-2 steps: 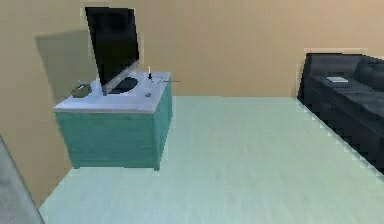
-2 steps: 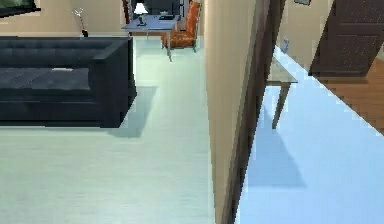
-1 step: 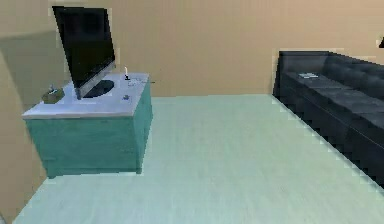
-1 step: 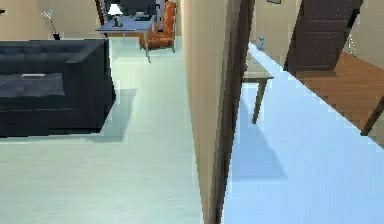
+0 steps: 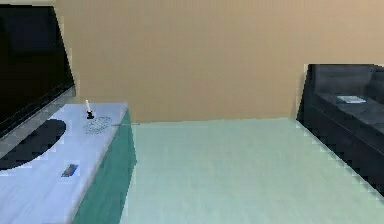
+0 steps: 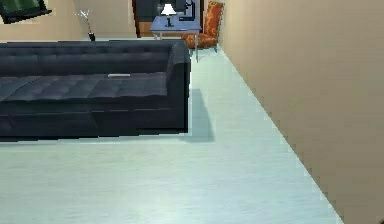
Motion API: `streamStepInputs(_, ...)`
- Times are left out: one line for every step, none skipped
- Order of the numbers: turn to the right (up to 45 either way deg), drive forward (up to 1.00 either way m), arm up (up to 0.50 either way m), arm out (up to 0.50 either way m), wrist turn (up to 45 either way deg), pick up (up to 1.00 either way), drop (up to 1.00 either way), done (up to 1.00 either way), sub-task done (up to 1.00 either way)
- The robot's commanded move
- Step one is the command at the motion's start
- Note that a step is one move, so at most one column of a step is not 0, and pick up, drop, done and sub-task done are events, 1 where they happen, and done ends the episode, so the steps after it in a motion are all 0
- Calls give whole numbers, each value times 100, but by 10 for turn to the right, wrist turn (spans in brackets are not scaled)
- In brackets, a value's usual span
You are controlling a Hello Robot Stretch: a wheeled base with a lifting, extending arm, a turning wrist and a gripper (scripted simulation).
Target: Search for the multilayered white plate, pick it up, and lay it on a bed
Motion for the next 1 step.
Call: streamStepInputs(60, 0, 0, 0, 0, 0, 0, 0, 0)
